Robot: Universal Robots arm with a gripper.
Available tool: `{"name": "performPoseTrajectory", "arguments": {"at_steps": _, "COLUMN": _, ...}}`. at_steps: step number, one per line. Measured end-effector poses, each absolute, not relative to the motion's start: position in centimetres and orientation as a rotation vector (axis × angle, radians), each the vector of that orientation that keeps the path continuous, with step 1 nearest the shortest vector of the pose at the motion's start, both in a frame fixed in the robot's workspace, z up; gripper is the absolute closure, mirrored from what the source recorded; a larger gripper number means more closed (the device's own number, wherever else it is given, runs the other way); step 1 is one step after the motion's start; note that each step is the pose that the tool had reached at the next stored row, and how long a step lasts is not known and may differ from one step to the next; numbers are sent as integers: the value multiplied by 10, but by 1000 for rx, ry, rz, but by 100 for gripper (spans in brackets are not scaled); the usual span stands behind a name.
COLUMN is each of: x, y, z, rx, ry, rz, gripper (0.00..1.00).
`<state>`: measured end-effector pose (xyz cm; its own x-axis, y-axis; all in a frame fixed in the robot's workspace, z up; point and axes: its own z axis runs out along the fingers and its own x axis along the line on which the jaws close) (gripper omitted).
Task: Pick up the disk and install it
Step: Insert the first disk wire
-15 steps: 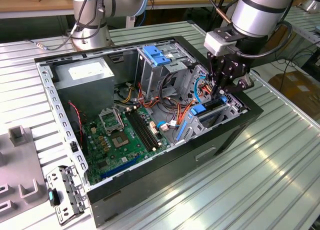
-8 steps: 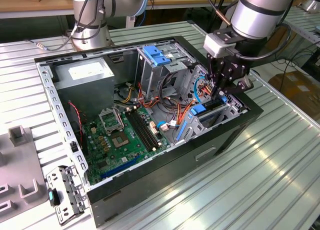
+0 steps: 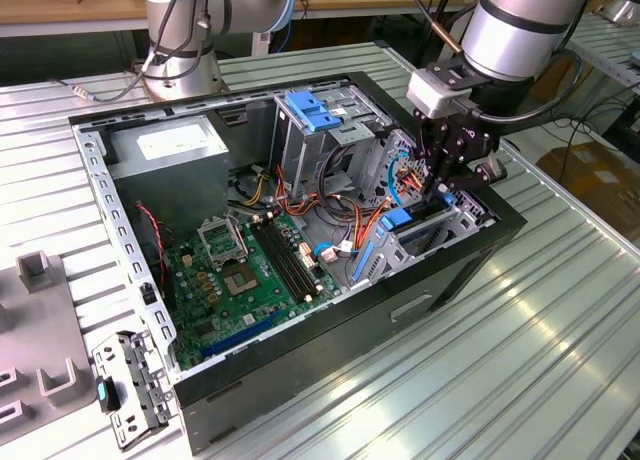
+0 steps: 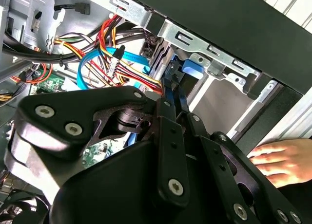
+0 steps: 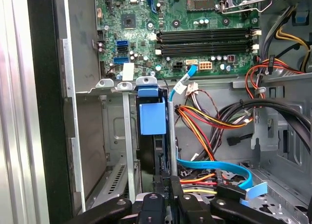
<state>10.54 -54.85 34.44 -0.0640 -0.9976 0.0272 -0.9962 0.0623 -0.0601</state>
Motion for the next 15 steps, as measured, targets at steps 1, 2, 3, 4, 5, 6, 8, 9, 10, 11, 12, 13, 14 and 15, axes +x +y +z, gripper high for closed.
{"name": "performPoseTrajectory", "arguments": {"at_steps": 1, "x": 105, "y": -549, "z": 344, "rx": -2134, "ry": 2274, "rz": -98, "gripper": 83}}
{"name": "performPoseTrajectory", "arguments": {"at_steps": 2, "x": 105, "y": -549, "z": 344, "rx": -2135, "ry": 2274, "rz": -98, "gripper": 83}}
{"name": "performPoseTrajectory", "arguments": {"at_steps": 3, "x": 105, "y": -549, "z": 344, "rx": -2135, "ry": 2274, "rz": -98, "gripper": 83}}
{"name": "performPoseTrajectory", "arguments": {"at_steps": 4, "x": 105, "y": -549, "z": 343, "rx": -2135, "ry": 2274, "rz": -98, "gripper": 83}}
{"name": "performPoseTrajectory", "arguments": {"at_steps": 5, "x": 105, "y": -549, "z": 341, "rx": -2135, "ry": 2274, "rz": -98, "gripper": 83}}
{"name": "performPoseTrajectory", "arguments": {"at_steps": 6, "x": 105, "y": -549, "z": 340, "rx": -2135, "ry": 2274, "rz": -98, "gripper": 83}}
{"name": "performPoseTrajectory", "arguments": {"at_steps": 8, "x": 105, "y": -549, "z": 340, "rx": -2135, "ry": 2274, "rz": -98, "gripper": 83}}
{"name": "performPoseTrajectory", "arguments": {"at_steps": 9, "x": 105, "y": -549, "z": 340, "rx": -2135, "ry": 2274, "rz": -98, "gripper": 83}}
{"name": "performPoseTrajectory", "arguments": {"at_steps": 10, "x": 105, "y": -549, "z": 340, "rx": -2135, "ry": 2274, "rz": -98, "gripper": 83}}
{"name": "performPoseTrajectory", "arguments": {"at_steps": 11, "x": 105, "y": -549, "z": 340, "rx": -2134, "ry": 2274, "rz": -97, "gripper": 82}}
{"name": "performPoseTrajectory", "arguments": {"at_steps": 12, "x": 105, "y": -549, "z": 340, "rx": -2135, "ry": 2274, "rz": -98, "gripper": 75}}
{"name": "performPoseTrajectory", "arguments": {"at_steps": 13, "x": 105, "y": -549, "z": 342, "rx": -2135, "ry": 2274, "rz": -98, "gripper": 75}}
{"name": "performPoseTrajectory", "arguments": {"at_steps": 14, "x": 105, "y": -549, "z": 347, "rx": -2135, "ry": 2274, "rz": -98, "gripper": 75}}
{"name": "performPoseTrajectory", "arguments": {"at_steps": 15, "x": 105, "y": -549, "z": 350, "rx": -2135, "ry": 2274, "rz": -98, "gripper": 75}}
